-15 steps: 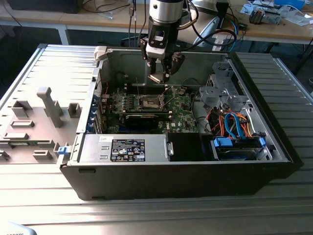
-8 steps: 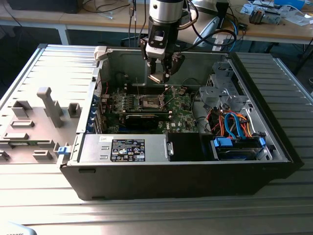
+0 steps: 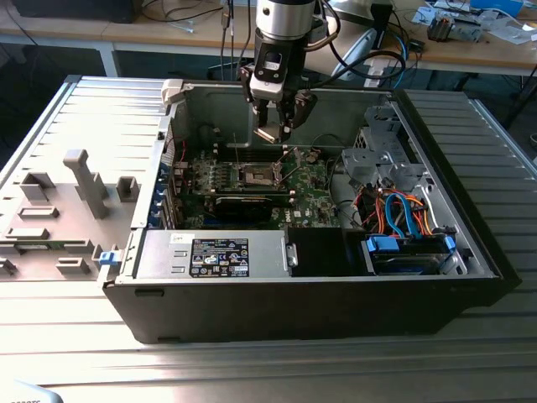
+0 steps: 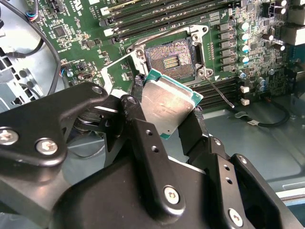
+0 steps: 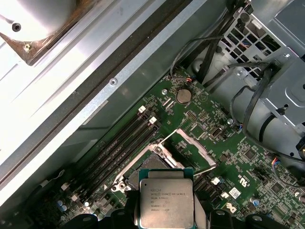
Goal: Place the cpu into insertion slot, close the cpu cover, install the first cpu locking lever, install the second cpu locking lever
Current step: 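Place the cpu into insertion slot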
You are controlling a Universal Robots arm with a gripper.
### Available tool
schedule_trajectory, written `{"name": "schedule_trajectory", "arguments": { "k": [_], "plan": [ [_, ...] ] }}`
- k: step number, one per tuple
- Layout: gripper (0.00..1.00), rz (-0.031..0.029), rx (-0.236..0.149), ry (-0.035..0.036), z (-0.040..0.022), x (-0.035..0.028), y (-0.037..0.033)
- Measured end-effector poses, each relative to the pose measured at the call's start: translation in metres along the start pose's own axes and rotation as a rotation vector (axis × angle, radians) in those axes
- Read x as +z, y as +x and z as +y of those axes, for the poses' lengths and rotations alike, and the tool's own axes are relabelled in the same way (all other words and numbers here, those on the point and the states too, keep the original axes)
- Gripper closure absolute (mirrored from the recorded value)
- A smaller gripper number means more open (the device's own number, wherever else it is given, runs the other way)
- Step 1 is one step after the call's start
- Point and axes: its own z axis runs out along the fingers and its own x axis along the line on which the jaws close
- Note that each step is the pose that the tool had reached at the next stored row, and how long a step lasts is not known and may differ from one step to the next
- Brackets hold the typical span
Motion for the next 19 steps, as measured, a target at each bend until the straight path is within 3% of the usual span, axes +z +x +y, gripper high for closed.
{"name": "schedule_trajectory", "arguments": {
  "k": [19],
  "plan": [
    [0.46,-0.0001,0.012,-0.0001,0.0,0.0002,0.0]
  ]
}}
